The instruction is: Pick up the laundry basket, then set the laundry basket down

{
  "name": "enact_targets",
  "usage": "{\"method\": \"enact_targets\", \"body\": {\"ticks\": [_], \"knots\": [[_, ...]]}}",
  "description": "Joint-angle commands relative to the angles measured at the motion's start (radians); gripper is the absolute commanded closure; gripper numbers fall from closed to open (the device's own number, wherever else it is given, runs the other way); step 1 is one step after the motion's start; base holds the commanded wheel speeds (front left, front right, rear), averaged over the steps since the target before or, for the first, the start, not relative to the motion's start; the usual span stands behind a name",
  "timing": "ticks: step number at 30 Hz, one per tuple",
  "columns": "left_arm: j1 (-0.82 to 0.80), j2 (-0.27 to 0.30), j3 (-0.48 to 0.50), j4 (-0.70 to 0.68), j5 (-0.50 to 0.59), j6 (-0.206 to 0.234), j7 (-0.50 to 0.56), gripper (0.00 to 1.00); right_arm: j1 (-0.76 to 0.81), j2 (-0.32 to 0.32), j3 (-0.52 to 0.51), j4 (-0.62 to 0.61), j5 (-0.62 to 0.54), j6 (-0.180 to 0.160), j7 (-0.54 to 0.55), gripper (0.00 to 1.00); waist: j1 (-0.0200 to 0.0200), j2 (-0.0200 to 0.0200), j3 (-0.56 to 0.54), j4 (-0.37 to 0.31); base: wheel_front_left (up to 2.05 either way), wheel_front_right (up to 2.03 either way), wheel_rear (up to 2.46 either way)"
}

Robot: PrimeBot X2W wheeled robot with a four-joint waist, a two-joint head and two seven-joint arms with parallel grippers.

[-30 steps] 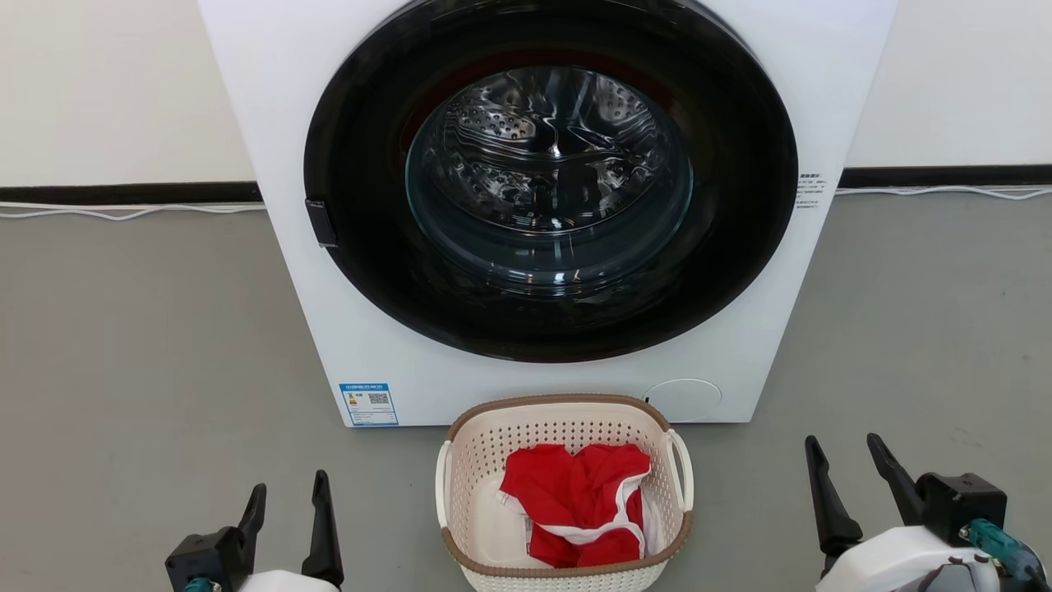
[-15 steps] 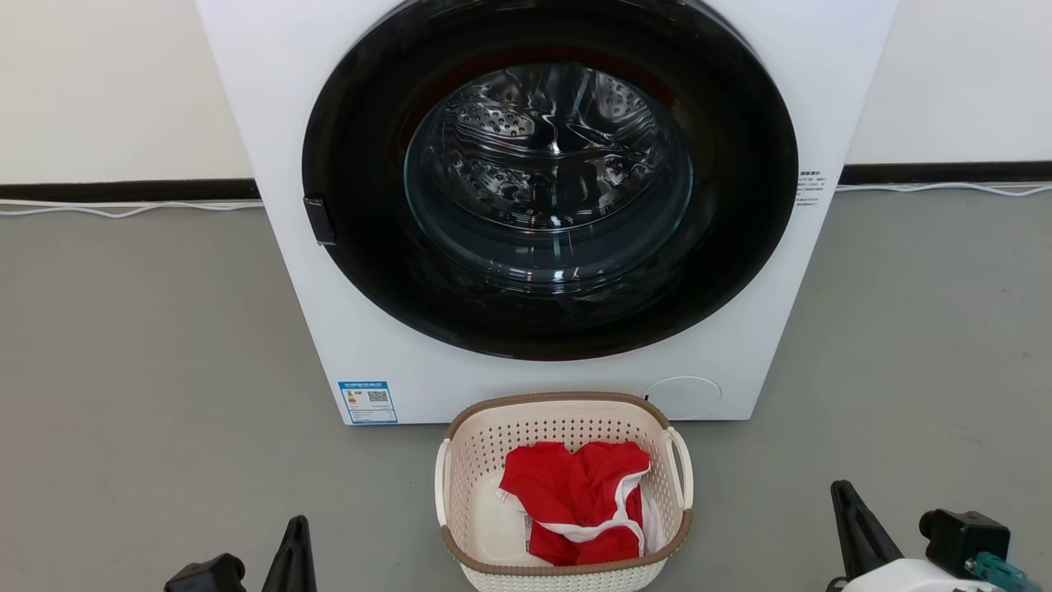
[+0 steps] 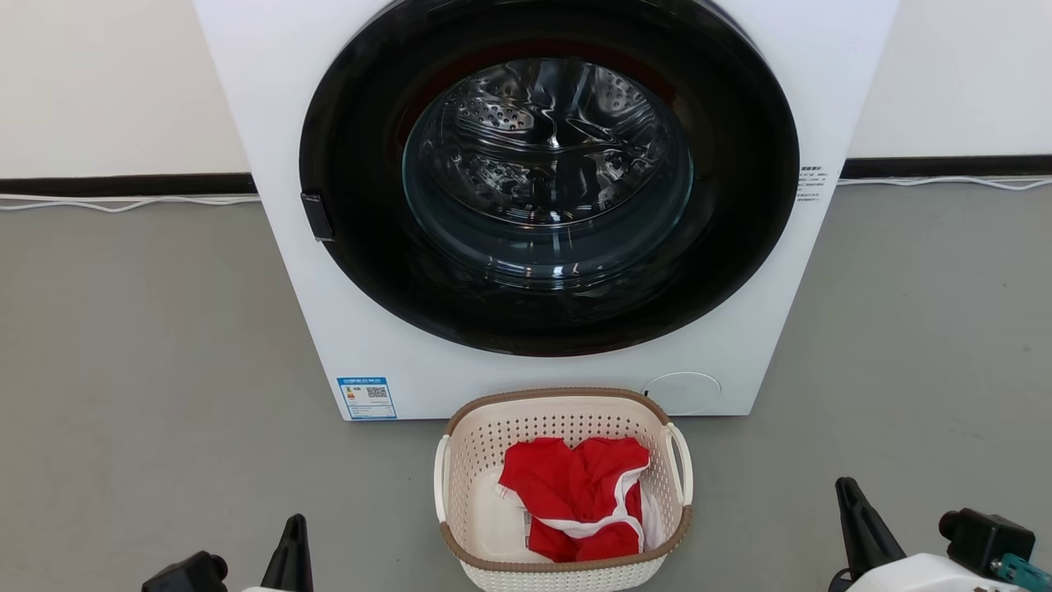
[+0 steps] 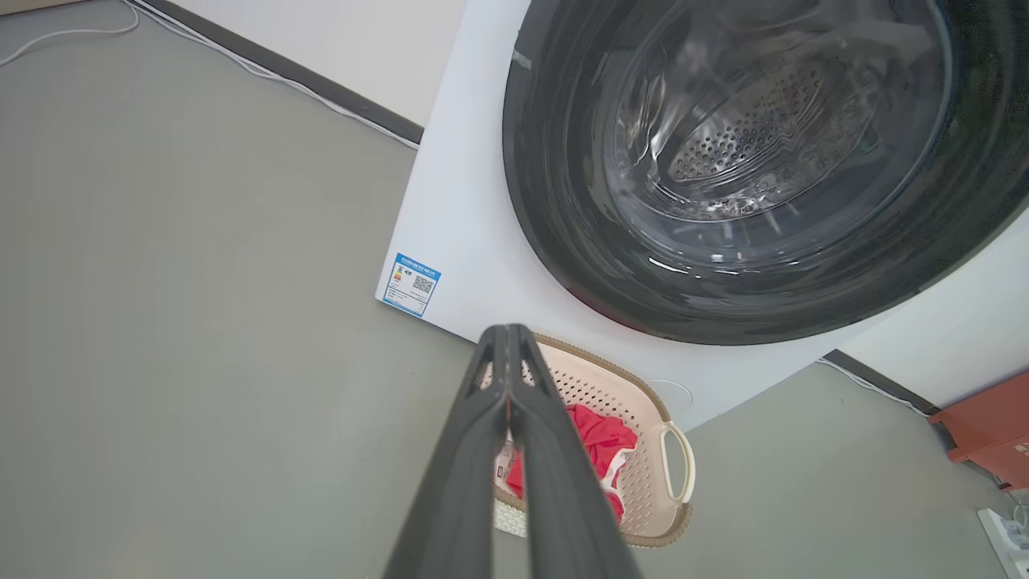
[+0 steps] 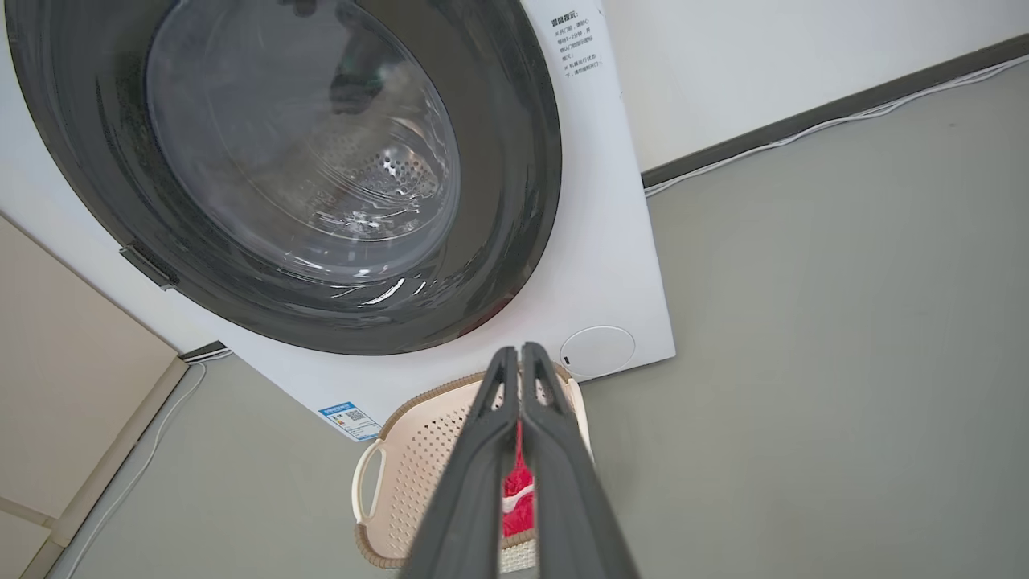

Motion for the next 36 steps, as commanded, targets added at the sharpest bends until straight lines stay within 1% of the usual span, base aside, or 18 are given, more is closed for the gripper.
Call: {"method": "enact_targets", "body": {"ticks": [1, 2, 36], "knots": [[-0.054, 0.005, 0.016, -0.022, -0.037, -0.014, 0.004, 1.0, -0.052, -0.008, 0.005, -0.023, 0.046, 0.002, 0.007, 1.0, -0.0002, -0.0001, 0.001, 0.0, 0.0, 0.0, 0.0], [-0.054, 0.005, 0.016, -0.022, -0.037, -0.014, 0.004, 1.0, -0.052, -0.008, 0.005, -0.023, 0.046, 0.002, 0.007, 1.0, -0.0002, -0.0001, 0.001, 0.0, 0.0, 0.0, 0.0], [-0.107, -0.004, 0.074, -0.015, -0.379, -0.085, 0.087, 1.0, -0.095, -0.01, 0.006, -0.016, 0.458, 0.004, 0.044, 1.0, -0.0002, -0.0001, 0.02, -0.003, 0.0, 0.0, 0.0]]}}
